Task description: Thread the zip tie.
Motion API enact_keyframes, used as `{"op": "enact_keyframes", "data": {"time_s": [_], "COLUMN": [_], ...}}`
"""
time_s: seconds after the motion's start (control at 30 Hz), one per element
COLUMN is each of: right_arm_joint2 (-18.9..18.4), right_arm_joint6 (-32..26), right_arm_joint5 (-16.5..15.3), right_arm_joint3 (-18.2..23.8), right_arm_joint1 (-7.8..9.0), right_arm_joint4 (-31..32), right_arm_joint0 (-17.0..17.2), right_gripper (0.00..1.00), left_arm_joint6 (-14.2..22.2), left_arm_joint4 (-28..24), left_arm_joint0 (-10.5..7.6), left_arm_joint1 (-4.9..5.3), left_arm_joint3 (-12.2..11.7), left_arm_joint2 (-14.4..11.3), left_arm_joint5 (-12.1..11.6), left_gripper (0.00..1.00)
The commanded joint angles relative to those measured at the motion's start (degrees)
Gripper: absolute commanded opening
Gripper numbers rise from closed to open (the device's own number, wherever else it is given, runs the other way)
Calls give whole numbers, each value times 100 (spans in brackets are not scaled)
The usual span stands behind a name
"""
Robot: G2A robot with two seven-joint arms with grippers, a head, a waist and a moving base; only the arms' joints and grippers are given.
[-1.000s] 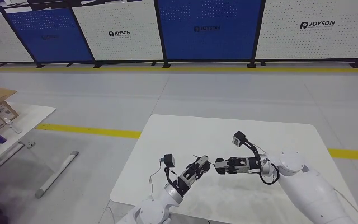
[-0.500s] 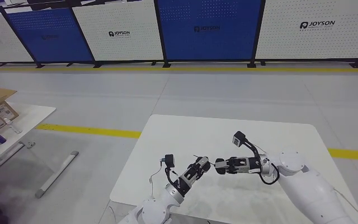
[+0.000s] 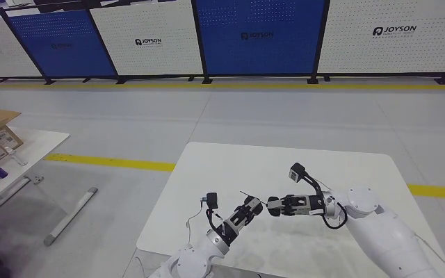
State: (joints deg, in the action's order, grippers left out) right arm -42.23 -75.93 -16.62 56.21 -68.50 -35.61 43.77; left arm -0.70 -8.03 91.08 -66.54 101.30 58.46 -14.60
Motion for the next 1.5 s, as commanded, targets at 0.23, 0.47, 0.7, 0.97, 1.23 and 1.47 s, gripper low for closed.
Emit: {"op": "enact_keyframes", "data": {"time_s": [0.23, 0.47, 0.7, 0.97, 1.23, 1.47], "right_arm_joint2": [-143, -626, -1469, -1582, -1582, -1582], "right_arm_joint6": [238, 240, 231, 264, 264, 264], "right_arm_joint5": [86, 48, -122, -87, -87, -87], "right_arm_joint3": [226, 408, 880, 1039, 1039, 1039], "right_arm_joint1": [44, 218, 526, 590, 590, 590], "right_arm_joint4": [94, 133, 117, 405, 405, 405], "right_arm_joint0": [147, 420, 1046, 1137, 1137, 1137], "right_gripper": [42, 100, 100, 100, 100, 100], "left_arm_joint6": [-23, -192, -625, -667, -589, 667], "left_arm_joint4": [71, 84, 571, 596, 781, 862], "left_arm_joint0": [-8, -62, -149, -161, -249, -178], "left_arm_joint1": [-26, -60, -120, -128, -119, 69], "left_arm_joint3": [-35, -87, -250, -266, -314, -317], "left_arm_joint2": [-8, 3, -131, -151, -91, 635], "left_arm_joint5": [4, 101, 348, 374, 423, 453], "left_gripper": [0, 0, 0, 0, 0, 0]}}
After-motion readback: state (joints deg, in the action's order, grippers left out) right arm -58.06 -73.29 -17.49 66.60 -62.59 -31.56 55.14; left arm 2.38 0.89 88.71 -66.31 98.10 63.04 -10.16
